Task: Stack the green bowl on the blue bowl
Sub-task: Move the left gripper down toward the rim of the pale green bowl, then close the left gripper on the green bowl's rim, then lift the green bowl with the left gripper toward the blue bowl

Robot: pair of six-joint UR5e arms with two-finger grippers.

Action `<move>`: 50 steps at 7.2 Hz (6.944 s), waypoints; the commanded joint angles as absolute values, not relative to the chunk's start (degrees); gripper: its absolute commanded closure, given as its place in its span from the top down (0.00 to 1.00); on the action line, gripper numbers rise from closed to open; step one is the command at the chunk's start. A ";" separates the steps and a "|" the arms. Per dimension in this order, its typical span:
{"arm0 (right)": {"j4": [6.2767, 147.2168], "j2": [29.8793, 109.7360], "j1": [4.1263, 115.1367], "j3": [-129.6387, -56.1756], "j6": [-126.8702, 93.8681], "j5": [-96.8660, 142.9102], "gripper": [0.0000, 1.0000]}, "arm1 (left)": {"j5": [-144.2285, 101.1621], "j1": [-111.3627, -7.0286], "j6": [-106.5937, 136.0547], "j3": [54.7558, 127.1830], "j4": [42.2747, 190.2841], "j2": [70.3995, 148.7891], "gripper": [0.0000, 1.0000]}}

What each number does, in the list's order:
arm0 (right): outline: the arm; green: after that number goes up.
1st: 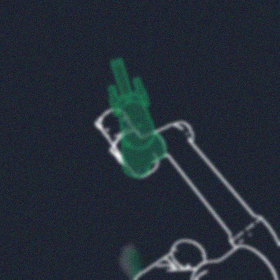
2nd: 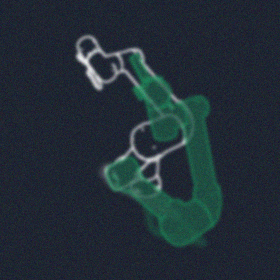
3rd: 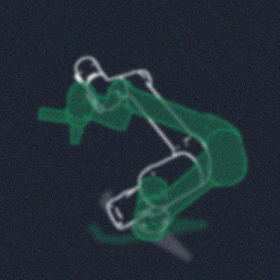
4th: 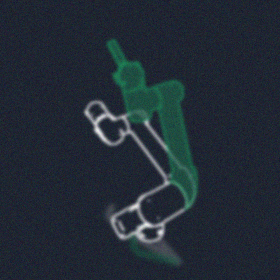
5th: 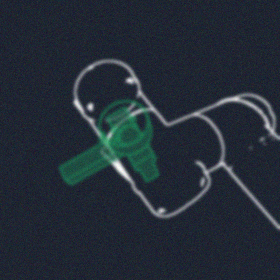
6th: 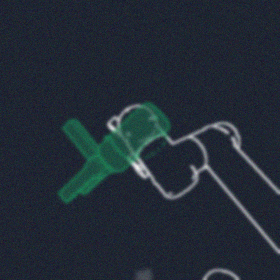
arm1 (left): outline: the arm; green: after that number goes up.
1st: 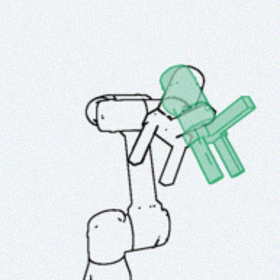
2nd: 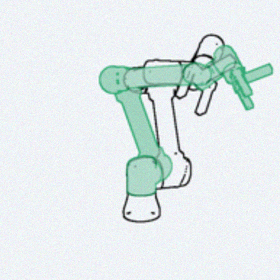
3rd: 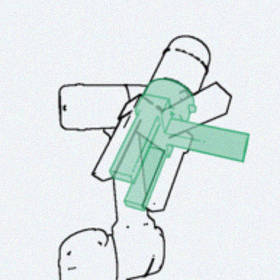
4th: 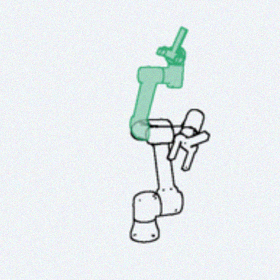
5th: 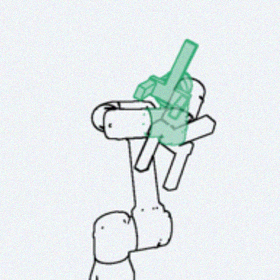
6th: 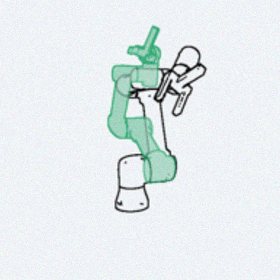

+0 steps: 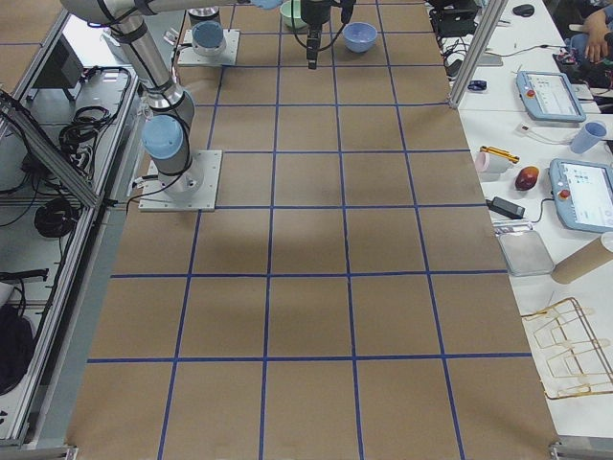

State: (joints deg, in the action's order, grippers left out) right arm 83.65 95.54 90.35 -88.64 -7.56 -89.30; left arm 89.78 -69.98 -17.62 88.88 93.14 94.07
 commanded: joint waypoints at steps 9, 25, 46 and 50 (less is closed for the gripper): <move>83.58 95.54 90.35 -88.68 -7.56 -89.30 1.00 | 90.18 -44.39 -51.40 114.94 62.69 96.06 1.00; 83.58 95.54 90.35 -88.68 -7.56 -89.30 1.00 | 89.12 -39.90 -52.12 117.95 61.44 105.82 0.99; 83.67 95.54 90.35 -88.59 -7.56 -89.30 1.00 | 87.46 -40.78 -47.99 116.72 65.47 103.80 0.00; 83.67 95.54 90.35 -88.59 -7.56 -89.30 1.00 | 80.70 -41.74 -47.12 108.40 77.23 102.12 0.00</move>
